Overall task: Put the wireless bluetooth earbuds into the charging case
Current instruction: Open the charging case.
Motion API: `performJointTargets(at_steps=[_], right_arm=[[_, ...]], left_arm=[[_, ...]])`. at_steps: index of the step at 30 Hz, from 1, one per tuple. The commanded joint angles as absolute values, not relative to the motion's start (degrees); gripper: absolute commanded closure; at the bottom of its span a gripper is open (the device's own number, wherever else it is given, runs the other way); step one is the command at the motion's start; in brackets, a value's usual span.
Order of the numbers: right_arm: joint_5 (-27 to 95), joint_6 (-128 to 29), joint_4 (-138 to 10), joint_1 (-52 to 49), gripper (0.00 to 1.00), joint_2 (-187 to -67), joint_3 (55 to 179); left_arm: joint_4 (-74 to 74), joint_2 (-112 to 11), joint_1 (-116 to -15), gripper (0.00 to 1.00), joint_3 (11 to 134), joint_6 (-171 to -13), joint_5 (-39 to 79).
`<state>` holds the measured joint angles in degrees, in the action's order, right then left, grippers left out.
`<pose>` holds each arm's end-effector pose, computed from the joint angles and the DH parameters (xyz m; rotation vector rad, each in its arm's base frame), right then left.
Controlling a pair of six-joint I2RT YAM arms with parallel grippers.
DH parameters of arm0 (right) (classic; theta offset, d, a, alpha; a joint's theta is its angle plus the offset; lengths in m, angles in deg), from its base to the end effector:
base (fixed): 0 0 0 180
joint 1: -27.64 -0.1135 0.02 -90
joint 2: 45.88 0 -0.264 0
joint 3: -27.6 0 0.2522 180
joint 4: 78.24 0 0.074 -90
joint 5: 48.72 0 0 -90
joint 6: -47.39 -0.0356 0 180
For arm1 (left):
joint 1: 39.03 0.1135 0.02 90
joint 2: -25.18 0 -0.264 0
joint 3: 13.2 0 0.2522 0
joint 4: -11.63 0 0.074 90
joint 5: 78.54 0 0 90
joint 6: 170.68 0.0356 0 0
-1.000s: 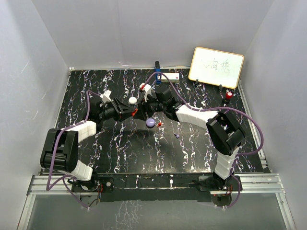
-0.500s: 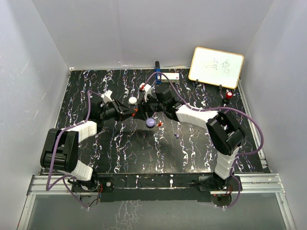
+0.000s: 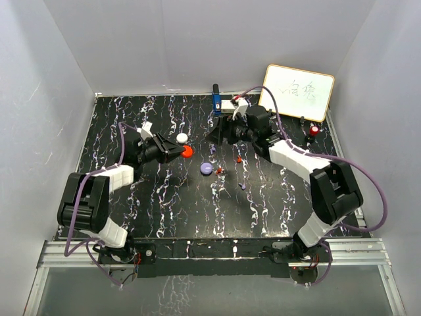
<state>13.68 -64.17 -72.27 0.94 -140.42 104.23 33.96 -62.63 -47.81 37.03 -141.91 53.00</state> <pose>0.3297 0.1843 0.2564 -0.4208 2.0405 1.0086 0.2997 -0.0702 0.1970 -0.3584 2.0186 -1.4746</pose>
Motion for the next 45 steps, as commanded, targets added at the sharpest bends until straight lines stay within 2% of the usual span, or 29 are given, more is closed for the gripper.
performJointTargets(at_steps=[1, 13, 28, 45], right_arm=[[17.18, -69.17, -71.31, -1.02, 0.24, -137.63, 106.55], [23.7, -68.5, -66.66, -7.01, 0.23, -143.2, 112.02], [23.81, -68.98, -68.17, -7.43, 0.23, -149.4, 113.89], [23.19, -68.63, -68.84, -7.41, 0.23, -150.95, 116.27]], left_arm=[[38.23, -63.51, -47.91, 1.0, 39.61, -142.67, 53.64], [38.91, -63.34, -48.07, 1.0, 41.88, -143.42, 55.0], [39.21, -60.79, -50.22, 1.0, 41.8, -144.43, 56.46], [41.19, -61.66, -52.95, 1.0, 41.05, -146.15, 56.7]])
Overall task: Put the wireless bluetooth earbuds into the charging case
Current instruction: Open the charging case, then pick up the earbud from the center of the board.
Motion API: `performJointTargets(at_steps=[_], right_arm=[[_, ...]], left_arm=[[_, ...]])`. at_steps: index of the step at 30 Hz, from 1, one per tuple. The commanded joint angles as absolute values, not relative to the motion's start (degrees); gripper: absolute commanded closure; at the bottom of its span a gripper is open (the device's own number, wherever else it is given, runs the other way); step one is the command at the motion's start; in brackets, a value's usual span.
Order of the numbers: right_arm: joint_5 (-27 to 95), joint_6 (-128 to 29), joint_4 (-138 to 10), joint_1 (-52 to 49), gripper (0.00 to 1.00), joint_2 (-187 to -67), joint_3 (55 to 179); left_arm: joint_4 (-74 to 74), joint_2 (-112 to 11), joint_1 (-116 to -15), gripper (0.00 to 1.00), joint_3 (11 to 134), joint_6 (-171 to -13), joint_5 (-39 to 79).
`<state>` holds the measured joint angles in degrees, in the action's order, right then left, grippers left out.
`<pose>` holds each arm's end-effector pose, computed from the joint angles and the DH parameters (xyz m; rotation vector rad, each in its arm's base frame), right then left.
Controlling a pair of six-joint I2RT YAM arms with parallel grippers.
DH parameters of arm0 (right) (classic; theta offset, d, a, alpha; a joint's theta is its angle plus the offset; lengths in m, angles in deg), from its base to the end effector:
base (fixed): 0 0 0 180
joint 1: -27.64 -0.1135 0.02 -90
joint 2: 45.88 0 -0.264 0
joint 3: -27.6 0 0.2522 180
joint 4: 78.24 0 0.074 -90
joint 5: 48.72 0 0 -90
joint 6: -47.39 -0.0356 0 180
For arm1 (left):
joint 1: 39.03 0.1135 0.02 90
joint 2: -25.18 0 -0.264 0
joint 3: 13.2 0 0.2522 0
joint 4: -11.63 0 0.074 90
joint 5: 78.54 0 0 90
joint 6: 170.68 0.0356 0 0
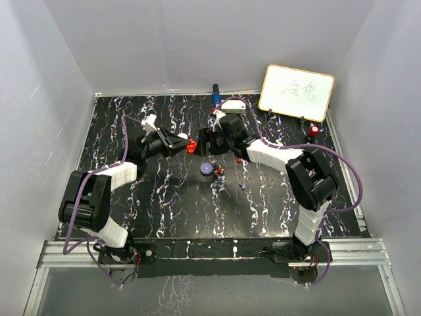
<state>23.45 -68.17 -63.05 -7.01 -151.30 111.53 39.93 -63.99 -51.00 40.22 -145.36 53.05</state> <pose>0.3322 0.2429 0.2112 -0.3671 2.3055 0.9019 0.3088 -0.0896 0.2171 -0.2684 1.9295 -1.5566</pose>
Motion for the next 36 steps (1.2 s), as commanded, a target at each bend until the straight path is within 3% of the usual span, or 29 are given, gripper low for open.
performJointTargets(at_steps=[1, 10, 17, 24, 28, 36], right_arm=[[23.17, -68.58, -68.93, -7.39, 0.23, -151.01, 116.43], [24.98, -68.2, -67.58, -7.42, 0.23, -150.91, 116.81], [30.92, -66.59, -64.17, -7.36, 0.22, -143.88, 110.28], [38.39, -65.3, -62.88, -5.69, 0.1, -134.07, 101.86], [42.12, -64.09, -56.68, -5.14, 0.22, -134.98, 104.38], [43.51, -61.52, -43.95, -5.14, 0.25, -137.98, 108.37]], left_arm=[[41.18, -61.66, -53.01, 1.0, 41.02, -146.17, 56.73], [41.17, -62.01, -53.25, 1.0, 40.75, -146.9, 55.01], [40.28, -63.92, -52.75, 1.0, 44.44, -147.21, 49.51], [41.21, -65.54, -52.14, 1.0, 46.96, -148.02, 48.34], [40.64, -65.07, -52.06, 1.0, 46.9, -147.76, 48.48], [40.04, -62.83, -52.05, 1.0, 44.12, -147.41, 48.1]])
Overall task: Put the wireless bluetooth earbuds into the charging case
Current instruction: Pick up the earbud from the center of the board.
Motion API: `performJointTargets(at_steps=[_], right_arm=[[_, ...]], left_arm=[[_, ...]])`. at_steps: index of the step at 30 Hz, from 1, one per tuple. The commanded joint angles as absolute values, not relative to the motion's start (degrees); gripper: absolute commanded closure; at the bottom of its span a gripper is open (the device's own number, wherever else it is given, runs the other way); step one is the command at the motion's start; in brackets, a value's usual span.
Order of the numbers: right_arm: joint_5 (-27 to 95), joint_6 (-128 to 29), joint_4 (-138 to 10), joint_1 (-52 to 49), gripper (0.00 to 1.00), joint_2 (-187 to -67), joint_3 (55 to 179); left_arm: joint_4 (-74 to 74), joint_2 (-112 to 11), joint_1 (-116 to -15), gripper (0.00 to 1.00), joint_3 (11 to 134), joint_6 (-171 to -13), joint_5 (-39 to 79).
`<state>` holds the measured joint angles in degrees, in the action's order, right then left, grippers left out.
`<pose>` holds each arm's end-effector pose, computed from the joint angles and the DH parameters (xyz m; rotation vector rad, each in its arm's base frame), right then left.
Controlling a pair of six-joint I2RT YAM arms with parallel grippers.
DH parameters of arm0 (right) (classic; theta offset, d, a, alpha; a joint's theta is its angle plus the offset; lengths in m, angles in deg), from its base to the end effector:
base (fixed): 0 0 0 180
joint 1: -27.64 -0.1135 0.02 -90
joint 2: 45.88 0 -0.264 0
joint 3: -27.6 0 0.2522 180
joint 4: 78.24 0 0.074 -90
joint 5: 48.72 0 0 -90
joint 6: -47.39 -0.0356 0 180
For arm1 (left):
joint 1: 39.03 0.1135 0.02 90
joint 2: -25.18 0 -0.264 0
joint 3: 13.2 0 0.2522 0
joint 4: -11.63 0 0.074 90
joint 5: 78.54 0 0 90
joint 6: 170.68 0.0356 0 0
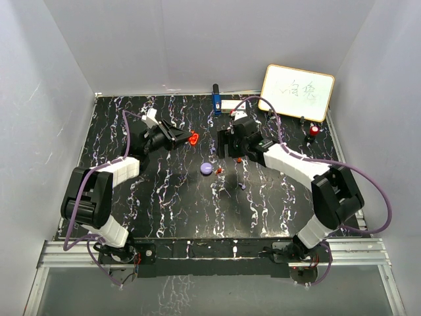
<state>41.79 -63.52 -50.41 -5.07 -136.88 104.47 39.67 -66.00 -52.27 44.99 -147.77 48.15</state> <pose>0.2952 0.1892 0.2426 -0.2368 2.3369 0.4628 0.3253 -0.0984 0.2313 -0.3307 1.8735 -1.5379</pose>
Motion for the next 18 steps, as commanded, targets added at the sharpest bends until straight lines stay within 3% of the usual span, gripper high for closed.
performJointTargets(at_steps=[1, 8, 12, 18], right_arm=[[43.49, -61.3, -43.95, -5.29, 0.27, -137.73, 107.92], [40.02, -64.15, -42.19, -5.44, 0.44, -138.65, 107.44], [38.47, -64.95, -41.97, -5.99, 0.44, -141.34, 107.8], [46.75, -65.3, -41.38, -5.78, 0.4, -143.52, 108.42]], left_arm=[[40.05, -62.57, -52.1, 1.0, 43.63, -147.33, 48.13], [40.39, -60.95, -52.08, 1.0, 40.73, -147.57, 48.02], [40.66, -60.61, -52.11, 1.0, 39.98, -147.75, 47.94], [40.21, -60.0, -52.07, 1.0, 39.64, -147.62, 47.96]])
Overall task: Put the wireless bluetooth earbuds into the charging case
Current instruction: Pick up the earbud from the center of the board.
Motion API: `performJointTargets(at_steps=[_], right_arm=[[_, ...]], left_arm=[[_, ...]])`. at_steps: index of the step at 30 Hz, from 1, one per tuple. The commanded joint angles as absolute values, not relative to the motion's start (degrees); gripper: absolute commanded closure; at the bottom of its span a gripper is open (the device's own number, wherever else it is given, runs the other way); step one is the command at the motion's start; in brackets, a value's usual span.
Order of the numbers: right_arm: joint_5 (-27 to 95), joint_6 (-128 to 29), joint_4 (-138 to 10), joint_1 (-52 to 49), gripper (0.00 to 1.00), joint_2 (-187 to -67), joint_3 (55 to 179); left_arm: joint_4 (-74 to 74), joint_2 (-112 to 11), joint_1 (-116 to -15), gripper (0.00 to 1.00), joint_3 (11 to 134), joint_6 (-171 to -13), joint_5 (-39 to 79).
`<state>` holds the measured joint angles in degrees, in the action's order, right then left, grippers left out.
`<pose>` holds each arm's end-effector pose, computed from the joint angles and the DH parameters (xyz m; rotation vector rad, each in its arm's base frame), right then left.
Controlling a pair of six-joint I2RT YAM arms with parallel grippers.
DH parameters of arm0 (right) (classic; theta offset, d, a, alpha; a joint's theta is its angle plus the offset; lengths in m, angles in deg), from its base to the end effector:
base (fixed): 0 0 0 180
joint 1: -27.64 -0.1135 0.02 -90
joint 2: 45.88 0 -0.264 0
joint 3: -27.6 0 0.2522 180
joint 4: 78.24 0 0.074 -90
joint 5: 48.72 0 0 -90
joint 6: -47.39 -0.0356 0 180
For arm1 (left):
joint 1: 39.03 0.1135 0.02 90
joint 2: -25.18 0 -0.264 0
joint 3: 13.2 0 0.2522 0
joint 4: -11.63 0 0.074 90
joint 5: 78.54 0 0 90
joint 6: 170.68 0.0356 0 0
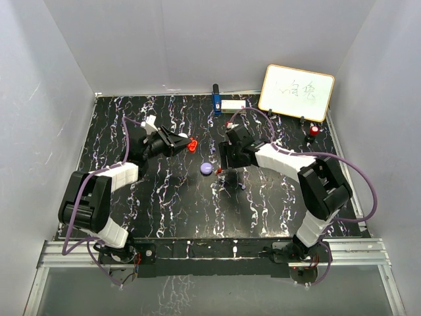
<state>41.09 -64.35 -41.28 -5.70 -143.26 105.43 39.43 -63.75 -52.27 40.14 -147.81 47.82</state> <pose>0.2940 0.1936 0.1995 -0.2641 2.5874 0.3656 0.3085 -0.0943 0.2168 -0.3710 1.9165 -1.5273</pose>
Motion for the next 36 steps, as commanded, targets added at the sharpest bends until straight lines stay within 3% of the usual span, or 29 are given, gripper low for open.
performJointTargets(at_steps=[1, 19, 36], right_arm=[[48.37, -65.26, -41.36, -5.76, 0.4, -143.79, 108.61], [57.49, -61.13, -46.6, -3.82, 0.44, -148.49, 107.06], [55.5, -59.91, -51.03, -2.48, 0.54, -150.99, 105.97]], left_arm=[[40.16, -59.96, -52.05, 1.0, 39.56, -147.59, 47.94], [40.34, -60.03, -52.12, 1.0, 38.48, -147.69, 48.02], [39.81, -60.14, -52.08, 1.0, 38.45, -147.4, 48.11]])
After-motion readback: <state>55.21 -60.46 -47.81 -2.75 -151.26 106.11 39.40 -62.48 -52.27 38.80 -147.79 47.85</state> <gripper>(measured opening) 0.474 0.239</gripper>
